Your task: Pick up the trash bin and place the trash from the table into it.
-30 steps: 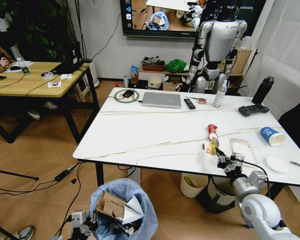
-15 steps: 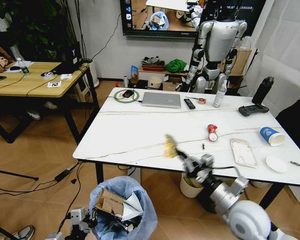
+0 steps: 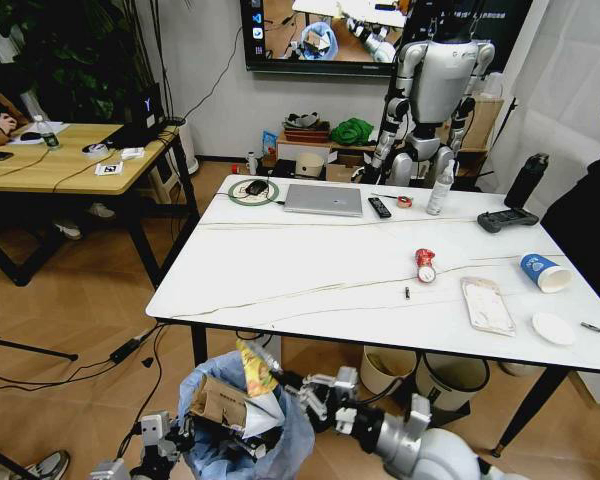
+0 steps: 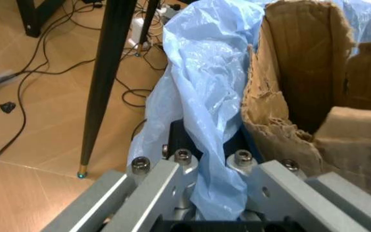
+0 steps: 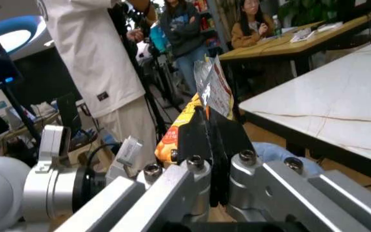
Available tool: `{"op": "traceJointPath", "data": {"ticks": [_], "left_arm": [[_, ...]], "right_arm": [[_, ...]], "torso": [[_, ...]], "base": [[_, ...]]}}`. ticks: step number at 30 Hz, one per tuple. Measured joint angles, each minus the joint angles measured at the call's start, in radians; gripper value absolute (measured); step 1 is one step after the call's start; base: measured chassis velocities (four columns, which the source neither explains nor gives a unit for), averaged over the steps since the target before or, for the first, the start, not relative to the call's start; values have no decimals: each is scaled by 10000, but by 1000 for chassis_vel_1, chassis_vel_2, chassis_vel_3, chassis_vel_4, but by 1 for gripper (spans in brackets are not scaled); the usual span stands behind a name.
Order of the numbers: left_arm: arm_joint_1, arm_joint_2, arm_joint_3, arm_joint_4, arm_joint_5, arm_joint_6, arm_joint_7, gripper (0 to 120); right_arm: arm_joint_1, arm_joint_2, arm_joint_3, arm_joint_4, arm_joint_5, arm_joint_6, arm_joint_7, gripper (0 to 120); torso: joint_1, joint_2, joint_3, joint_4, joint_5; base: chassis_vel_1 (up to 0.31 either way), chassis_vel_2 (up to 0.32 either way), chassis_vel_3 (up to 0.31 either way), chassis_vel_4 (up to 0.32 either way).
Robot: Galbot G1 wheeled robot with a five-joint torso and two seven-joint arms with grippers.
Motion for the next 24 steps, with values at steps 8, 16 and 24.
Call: {"op": "traceJointPath", "data": {"ticks": [8,16,24], "left_arm": [[-30,-29,100,51,-23,28,-7,0],[108,-64,105,-103,-10,30,-8,0],[244,-26,67,-283,4,31,-10,0]], "right_arm": [[635,266,-531,-561,-15,-30,-31,0],[835,668,-830,-1506,-501,-49,-261,0],[315,671,-405,-1576,-954,-7,-498,7]], "torso": [[1,0,0,1,-2],[0,0,0,1,0],[0,0,0,0,0]], "base": [[0,0,0,0],[0,0,0,0],[0,0,0,0]]}}
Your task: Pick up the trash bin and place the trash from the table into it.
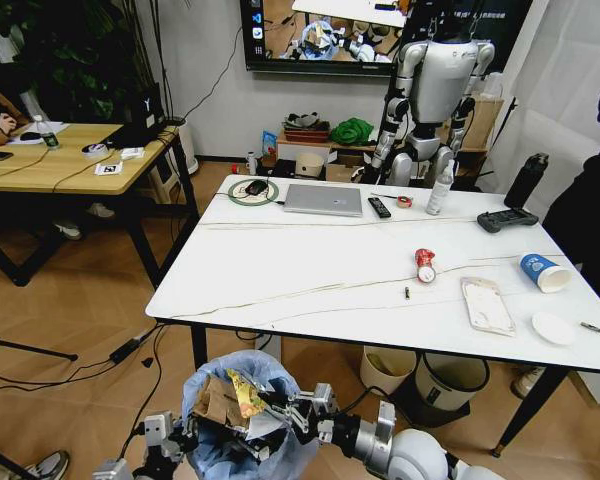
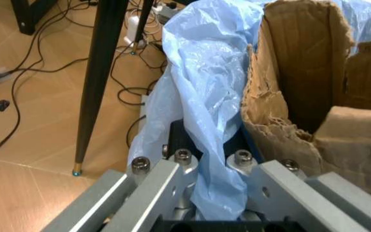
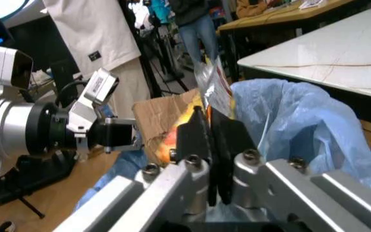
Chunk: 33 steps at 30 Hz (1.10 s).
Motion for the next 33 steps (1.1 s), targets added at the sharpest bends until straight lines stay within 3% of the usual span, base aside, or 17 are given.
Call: {"op": "traceJointPath", "data": {"ticks": [2,16,20,21,25,28,33], "left_arm": [[8,-2,9,-9,2,1,-2,0],[9,-79,93,65,113,-1,-11,0],[49,-128,118,80,228,-100,33,0],[49,-128,118,80,228,-100,33,0],[133,-139,220,80,377,-231,130,0],[140,-154,262,83,390,-273,152,0],[101,-168,340,129,413,-317,187,0]], "right_arm": [[-42,1,31,19,-26,0,-17,8],[-547,-248,1018,978,-2,-3,-9,62],[-688,6,2588,1479,335,-246,963,80],[-688,6,2588,1479,335,-246,963,80],[-924,255,4215,1530,345,-642,2510,96],[-1028,308,4804,1479,334,-833,3094,99],[-977,394,5655,1294,72,-1970,4848,100]], "torso": [[0,0,0,0,0],[0,0,0,1,1],[0,0,0,2,1],[0,0,0,2,1],[0,0,0,1,2],[0,0,0,0,2],[-1,0,0,-1,1]], "base": [[0,0,0,0],[0,0,0,0],[0,0,0,0],[0,0,0,0],[0,0,0,0],[0,0,0,0],[0,0,0,0]]}}
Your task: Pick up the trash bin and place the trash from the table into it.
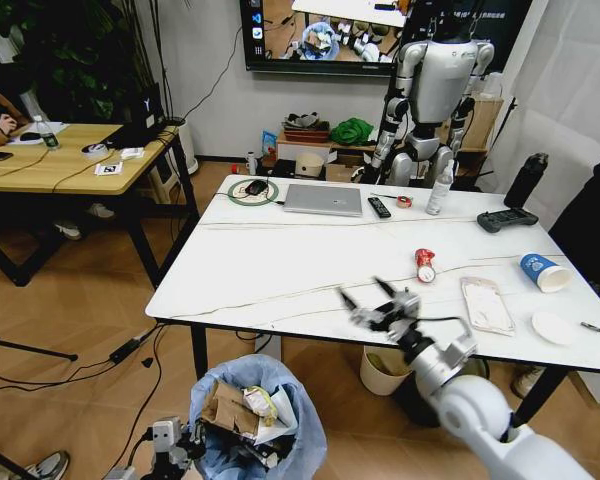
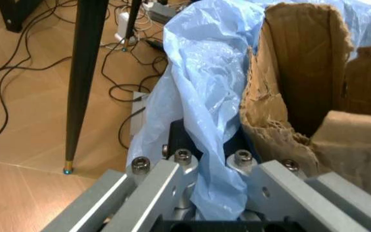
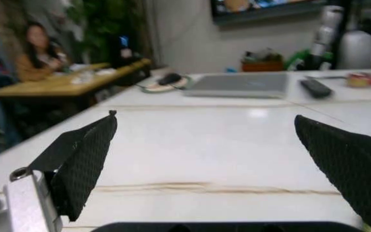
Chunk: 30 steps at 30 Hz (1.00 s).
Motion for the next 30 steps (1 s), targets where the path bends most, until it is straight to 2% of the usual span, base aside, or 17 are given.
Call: {"op": "traceJointPath", "data": {"ticks": [1,7,20,27,30], "left_arm": [[0,0,0,0,0,0,0,0],[-50,22,-57,2,-16,-1,1,0],[-67,-147,-114,63,-18,0,-4,0],[-89,-164,-122,86,-18,11,-13,0],[-92,-167,-123,94,-20,16,-15,0]], "right_arm": [[0,0,0,0,0,0,0,100],[1258,382,162,-1371,-128,-2136,817,100],[2322,874,-265,-3605,-421,-2597,712,100],[2421,900,-336,-3989,-581,-2575,649,100],[2430,900,-350,-4134,-607,-2553,599,97]], "torso": [[0,0,0,0,0],[1,0,0,4,-2],[1,0,0,3,-1],[1,-1,0,1,-1],[1,0,0,2,-1]], "base": [[0,0,0,0],[0,0,0,0],[0,0,0,0],[0,0,0,0],[0,0,0,0]]}}
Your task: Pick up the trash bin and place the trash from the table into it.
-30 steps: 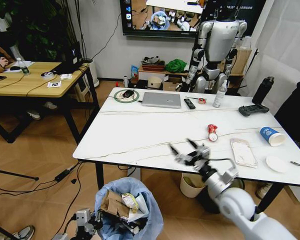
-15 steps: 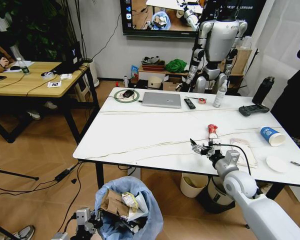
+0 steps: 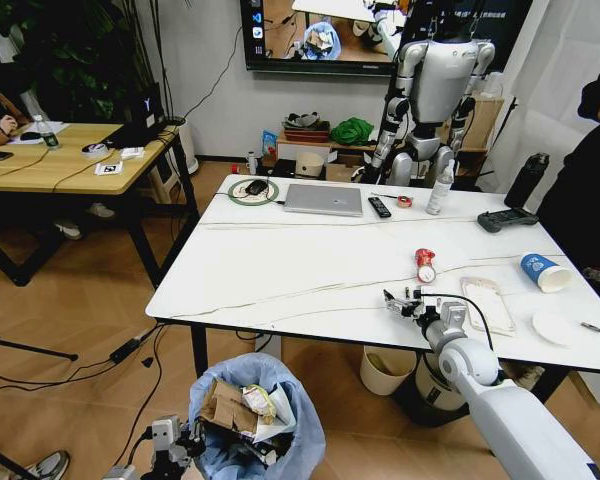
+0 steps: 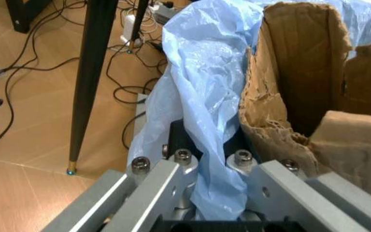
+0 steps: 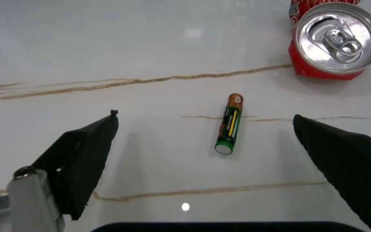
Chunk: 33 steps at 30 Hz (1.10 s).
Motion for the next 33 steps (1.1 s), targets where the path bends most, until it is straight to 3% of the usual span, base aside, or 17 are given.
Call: {"op": "traceJointPath", "data": {"ticks": [26,33], "left_arm": [[9,122,5,-73,-76,31,-20,0],[-1,106,34,-76,-75,30,-20,0]], "right_arm": [[-363,-213,-119,169,-292,74,-62,2],[-472,-231,-52,269,-291,180,-164,0]], "torso": [[-1,3,-1,0,0],[-1,2,0,2,1]], "base": [[0,0,0,0],[0,0,0,0]]}}
